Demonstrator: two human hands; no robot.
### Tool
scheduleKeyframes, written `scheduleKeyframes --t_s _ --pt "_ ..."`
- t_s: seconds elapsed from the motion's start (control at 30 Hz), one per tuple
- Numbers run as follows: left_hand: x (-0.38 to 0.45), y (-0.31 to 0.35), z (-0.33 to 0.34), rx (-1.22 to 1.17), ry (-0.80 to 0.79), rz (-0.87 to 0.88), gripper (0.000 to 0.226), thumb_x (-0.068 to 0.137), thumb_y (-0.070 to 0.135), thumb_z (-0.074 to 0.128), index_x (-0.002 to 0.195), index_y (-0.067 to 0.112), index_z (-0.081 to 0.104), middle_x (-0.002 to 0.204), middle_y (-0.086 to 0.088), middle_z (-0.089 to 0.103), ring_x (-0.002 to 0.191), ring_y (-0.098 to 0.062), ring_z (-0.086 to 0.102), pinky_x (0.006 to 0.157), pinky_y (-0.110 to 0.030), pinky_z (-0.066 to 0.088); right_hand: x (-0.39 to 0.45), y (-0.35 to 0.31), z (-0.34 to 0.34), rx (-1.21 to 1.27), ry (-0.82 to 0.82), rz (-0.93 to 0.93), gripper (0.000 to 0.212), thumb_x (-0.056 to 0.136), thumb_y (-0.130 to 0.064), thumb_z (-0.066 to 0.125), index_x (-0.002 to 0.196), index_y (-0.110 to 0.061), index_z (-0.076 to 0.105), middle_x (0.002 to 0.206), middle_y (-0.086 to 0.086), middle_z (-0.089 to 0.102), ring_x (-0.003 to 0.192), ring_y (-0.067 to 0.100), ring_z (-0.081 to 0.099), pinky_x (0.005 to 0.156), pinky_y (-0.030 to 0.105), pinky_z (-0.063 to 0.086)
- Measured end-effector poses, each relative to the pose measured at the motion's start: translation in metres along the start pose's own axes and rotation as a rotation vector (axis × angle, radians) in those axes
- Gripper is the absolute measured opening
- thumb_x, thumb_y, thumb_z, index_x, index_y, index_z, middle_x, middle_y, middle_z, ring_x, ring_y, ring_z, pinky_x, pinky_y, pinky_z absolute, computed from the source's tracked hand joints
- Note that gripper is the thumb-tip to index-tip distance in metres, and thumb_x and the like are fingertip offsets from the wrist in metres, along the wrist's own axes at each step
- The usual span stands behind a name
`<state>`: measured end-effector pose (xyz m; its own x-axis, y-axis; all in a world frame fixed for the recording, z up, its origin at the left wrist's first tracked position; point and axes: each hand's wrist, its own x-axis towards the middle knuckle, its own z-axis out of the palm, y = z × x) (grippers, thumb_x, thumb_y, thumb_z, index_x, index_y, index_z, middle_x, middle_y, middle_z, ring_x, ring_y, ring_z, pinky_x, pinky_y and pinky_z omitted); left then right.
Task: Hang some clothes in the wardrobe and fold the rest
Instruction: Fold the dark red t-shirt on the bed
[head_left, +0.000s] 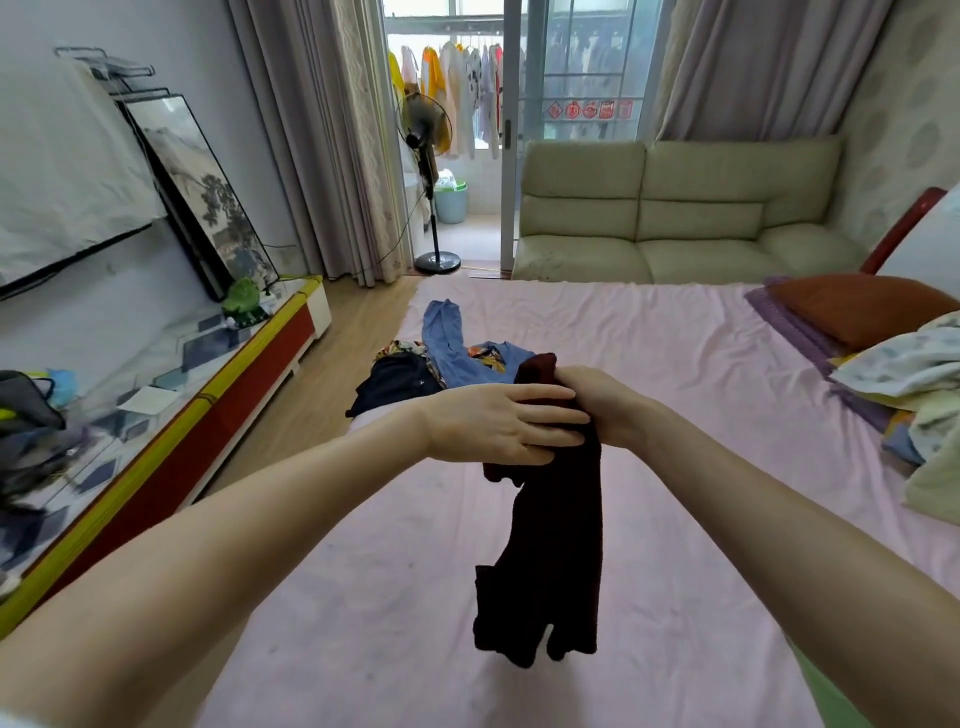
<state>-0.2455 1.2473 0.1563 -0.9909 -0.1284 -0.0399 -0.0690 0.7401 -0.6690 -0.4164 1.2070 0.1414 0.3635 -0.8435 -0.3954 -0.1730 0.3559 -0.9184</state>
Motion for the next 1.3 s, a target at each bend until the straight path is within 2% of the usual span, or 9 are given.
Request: scheduleKeyframes --t_s 0.1,0.17,0.3,0.43,0.6,0.8,0.97,1.13,1.3 --pt "0.016 0.001 0.001 -0.065 0.088 -0.106 0.023 0.088 0.001 0.046 0.086 0.012 0.066 0.092 -0.004 0.068 0.105 -0.025 0.061 0.115 -0.045 0.026 0.000 0.001 0.001 -0.005 -0.012 -0.029 0.019 0.093 -0.011 0.046 0.081 -0.009 0.060 0.069 0.006 0.058 0.057 0.015 0.056 0.046 0.024 0.045" --pt "0.027 0.000 0.002 -0.191 0.122 -0.393 0.019 0.087 0.006 0.048 0.082 0.016 0.063 0.070 0.000 0.063 0.078 -0.024 0.062 0.100 -0.042 0.038 0.004 0.006 -0.002 -0.001 0.030 -0.104 0.023 0.095 -0.006 0.041 0.086 -0.010 0.062 0.066 0.005 0.053 0.056 0.013 0.049 0.043 0.020 0.040" --pt "0.028 -0.015 0.008 -0.619 -0.167 -1.085 0.022 0.091 0.020 0.048 0.103 0.012 0.064 0.097 -0.010 0.066 0.092 -0.032 0.062 0.071 -0.032 0.042 0.012 0.036 -0.020 -0.204 0.230 -0.098 0.017 0.096 -0.007 0.041 0.099 -0.010 0.058 0.084 0.008 0.061 0.068 0.016 0.058 0.057 0.023 0.048" --pt "0.022 -0.028 0.012 -1.013 -0.020 -1.385 0.028 0.089 0.019 0.052 0.072 -0.001 0.061 0.065 -0.017 0.053 0.058 -0.023 0.046 0.050 -0.026 0.034 0.000 0.071 -0.032 -0.246 0.157 -0.053 0.018 0.096 -0.022 0.054 0.106 -0.009 0.061 0.097 0.007 0.069 0.086 0.018 0.064 0.076 0.031 0.053" --pt "0.031 -0.036 0.000 -1.108 0.124 -1.424 0.033 0.089 0.025 0.056 0.084 -0.006 0.068 0.073 -0.017 0.059 0.065 -0.016 0.047 0.056 -0.026 0.034 -0.009 0.092 -0.023 -0.437 -0.018 -0.037 0.037 0.085 -0.038 0.068 0.116 -0.021 0.055 0.111 -0.004 0.061 0.101 0.009 0.059 0.073 0.020 0.046" --pt "0.031 -0.036 -0.029 -1.122 0.323 -1.330 0.030 0.090 0.022 0.059 0.078 -0.005 0.066 0.068 -0.016 0.054 0.063 -0.011 0.044 0.054 -0.021 0.032 0.013 0.096 -0.008 -0.455 0.388 -0.207 0.021 0.090 -0.026 0.054 0.074 -0.013 0.050 0.071 0.000 0.058 0.065 0.016 0.053 0.061 0.032 0.042" --pt "0.007 -0.038 -0.032 -1.201 0.566 -1.595 0.028 0.091 0.029 0.058 0.089 0.004 0.072 0.085 -0.015 0.067 0.073 -0.012 0.056 0.066 -0.027 0.042 0.025 0.094 -0.020 -0.714 0.534 -0.160 0.025 0.084 -0.008 0.044 0.060 -0.015 0.038 0.058 0.001 0.047 0.052 0.016 0.039 0.049 0.026 0.028" --pt "-0.036 0.001 0.002 -1.004 0.060 -1.677 0.038 0.096 0.037 0.050 0.085 0.007 0.070 0.069 -0.006 0.059 0.061 -0.013 0.048 0.053 -0.028 0.031 0.025 0.099 -0.054 -0.789 0.576 -0.132 0.023 0.081 -0.004 0.041 0.065 -0.019 0.046 0.078 0.008 0.058 0.071 0.030 0.051 0.051 0.027 0.030" --pt "-0.064 0.059 0.035 -0.936 -0.290 -1.790 0.035 0.100 0.041 0.042 0.096 0.019 0.068 0.095 -0.009 0.068 0.089 -0.029 0.062 0.060 -0.032 0.038 0.020 0.093 -0.082 -0.762 0.551 -0.282 0.025 0.081 0.005 0.039 0.072 -0.013 0.054 0.077 0.004 0.056 0.072 0.024 0.049 0.065 0.027 0.032"
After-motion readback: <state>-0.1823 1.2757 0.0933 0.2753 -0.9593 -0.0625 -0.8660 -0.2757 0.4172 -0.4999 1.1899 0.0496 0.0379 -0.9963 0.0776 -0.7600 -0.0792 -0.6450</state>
